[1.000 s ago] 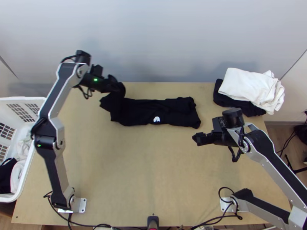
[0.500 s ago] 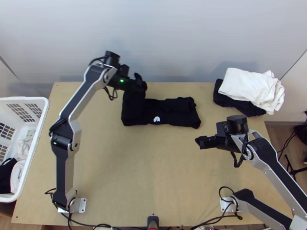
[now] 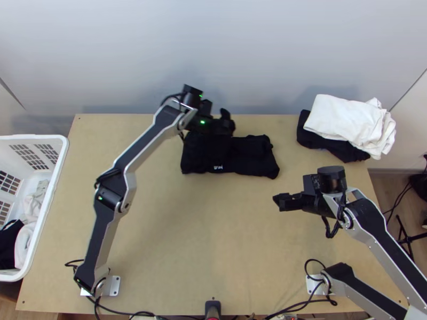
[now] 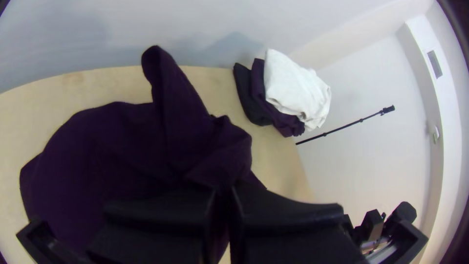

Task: Fold the t-shirt

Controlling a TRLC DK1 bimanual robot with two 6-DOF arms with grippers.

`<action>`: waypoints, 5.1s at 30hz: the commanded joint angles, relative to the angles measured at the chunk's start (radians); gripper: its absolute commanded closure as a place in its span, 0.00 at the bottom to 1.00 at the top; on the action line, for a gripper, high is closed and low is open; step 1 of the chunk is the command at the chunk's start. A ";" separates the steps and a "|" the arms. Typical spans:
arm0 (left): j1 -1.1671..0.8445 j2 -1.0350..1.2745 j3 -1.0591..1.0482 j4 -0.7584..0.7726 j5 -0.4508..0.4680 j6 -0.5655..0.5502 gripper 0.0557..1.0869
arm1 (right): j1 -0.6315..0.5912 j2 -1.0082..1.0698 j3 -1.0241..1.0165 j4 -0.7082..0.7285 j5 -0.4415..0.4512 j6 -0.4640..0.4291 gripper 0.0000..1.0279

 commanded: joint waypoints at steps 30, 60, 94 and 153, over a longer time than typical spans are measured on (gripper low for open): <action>0.013 -0.086 -0.104 0.107 -0.096 0.000 0.04 | -0.004 -0.034 -0.111 0.132 -0.046 0.026 0.04; 0.176 -0.806 -0.730 -0.098 -0.197 0.281 0.04 | -0.234 0.822 0.269 0.594 -0.301 0.195 0.04; 0.207 -0.821 -0.814 -0.069 -0.278 0.261 0.04 | -0.153 0.821 0.484 0.476 -0.282 0.088 0.97; 0.277 -1.060 -1.150 -0.014 -0.263 0.244 0.04 | -0.978 1.128 1.047 0.079 -0.373 -0.416 0.97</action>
